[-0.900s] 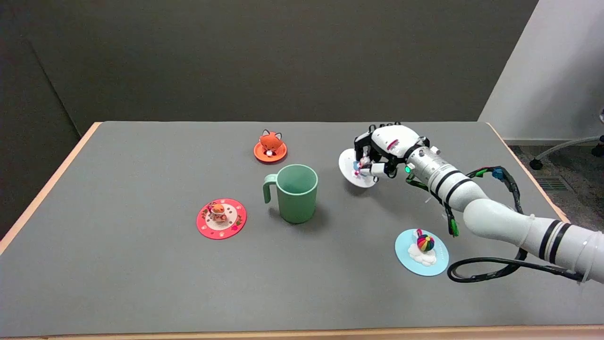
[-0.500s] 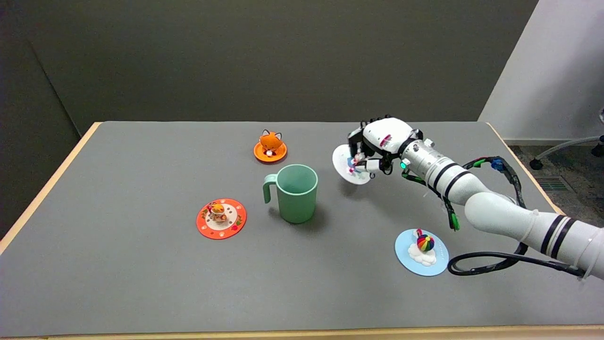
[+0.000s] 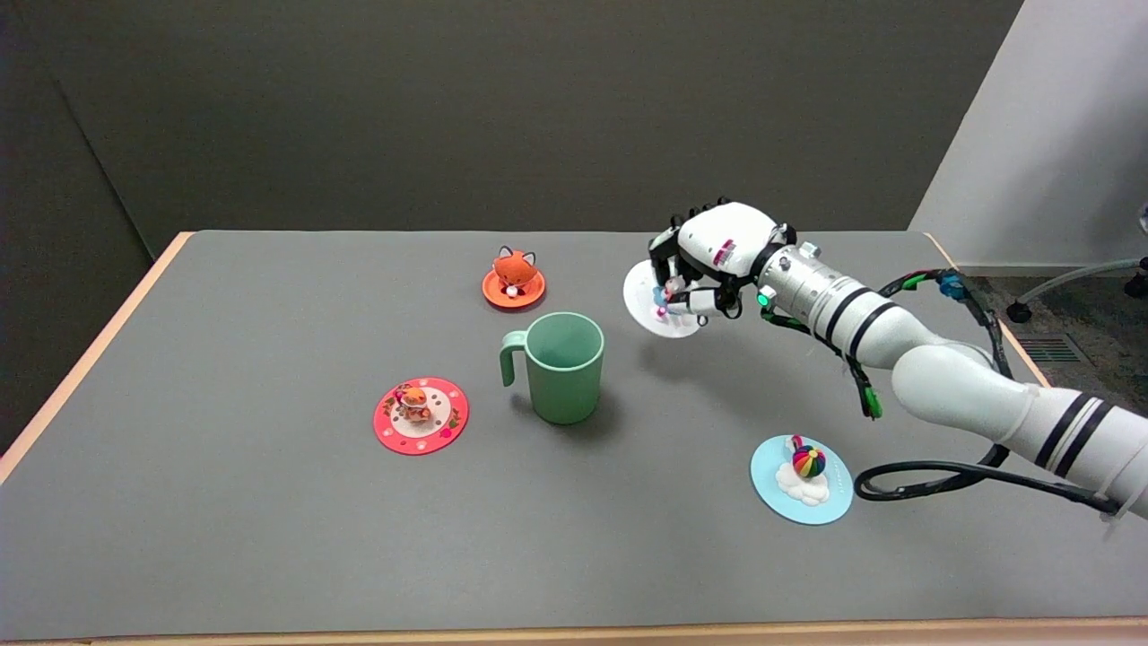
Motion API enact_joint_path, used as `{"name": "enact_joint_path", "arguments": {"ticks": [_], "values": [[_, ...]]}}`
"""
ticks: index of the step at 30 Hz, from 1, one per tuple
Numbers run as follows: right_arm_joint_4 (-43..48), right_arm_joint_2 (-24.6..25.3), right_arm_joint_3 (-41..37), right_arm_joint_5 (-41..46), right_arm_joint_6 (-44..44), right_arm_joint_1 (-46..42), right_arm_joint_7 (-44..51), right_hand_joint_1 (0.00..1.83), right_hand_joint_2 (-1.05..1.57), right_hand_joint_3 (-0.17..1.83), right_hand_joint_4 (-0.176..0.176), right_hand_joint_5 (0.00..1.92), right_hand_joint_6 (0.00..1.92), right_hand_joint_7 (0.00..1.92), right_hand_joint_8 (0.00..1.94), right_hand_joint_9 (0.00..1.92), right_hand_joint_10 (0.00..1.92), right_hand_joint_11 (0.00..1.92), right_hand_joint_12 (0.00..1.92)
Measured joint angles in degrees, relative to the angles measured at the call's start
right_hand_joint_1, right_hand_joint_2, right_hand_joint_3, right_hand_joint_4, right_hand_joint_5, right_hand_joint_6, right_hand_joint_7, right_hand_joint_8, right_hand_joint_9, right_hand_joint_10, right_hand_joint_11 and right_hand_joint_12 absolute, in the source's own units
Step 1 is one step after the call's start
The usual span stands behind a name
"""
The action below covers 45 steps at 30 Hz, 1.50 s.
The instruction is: Place the white cup lid onto the cup.
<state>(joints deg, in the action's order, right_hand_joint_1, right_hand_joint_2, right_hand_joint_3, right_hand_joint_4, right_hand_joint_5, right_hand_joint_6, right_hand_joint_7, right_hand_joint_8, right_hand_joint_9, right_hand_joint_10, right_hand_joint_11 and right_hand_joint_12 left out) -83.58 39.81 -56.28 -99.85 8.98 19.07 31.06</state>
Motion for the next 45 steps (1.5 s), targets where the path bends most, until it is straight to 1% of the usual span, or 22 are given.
{"name": "enact_joint_path", "arguments": {"ticks": [25, 36, 45], "values": [[-7.23, -4.00, -4.87, -3.39, -8.78, 1.02, 0.11, 0.99, 1.05, 0.21, 0.176, 0.90, 1.12, 1.15, 0.33, 1.12, 0.39, 0.84, 1.21], [-10.82, -5.62, -4.98, -3.81, -10.38, 1.63, -0.18, 0.99, 1.05, 0.21, 0.176, 0.90, 1.12, 1.15, 0.33, 1.12, 0.39, 0.83, 1.22], [-13.63, -6.31, -3.07, -3.85, -11.44, 3.25, -0.78, 0.99, 1.05, 0.21, 0.176, 0.89, 1.12, 1.14, 0.33, 1.12, 0.39, 0.83, 1.22]]}}
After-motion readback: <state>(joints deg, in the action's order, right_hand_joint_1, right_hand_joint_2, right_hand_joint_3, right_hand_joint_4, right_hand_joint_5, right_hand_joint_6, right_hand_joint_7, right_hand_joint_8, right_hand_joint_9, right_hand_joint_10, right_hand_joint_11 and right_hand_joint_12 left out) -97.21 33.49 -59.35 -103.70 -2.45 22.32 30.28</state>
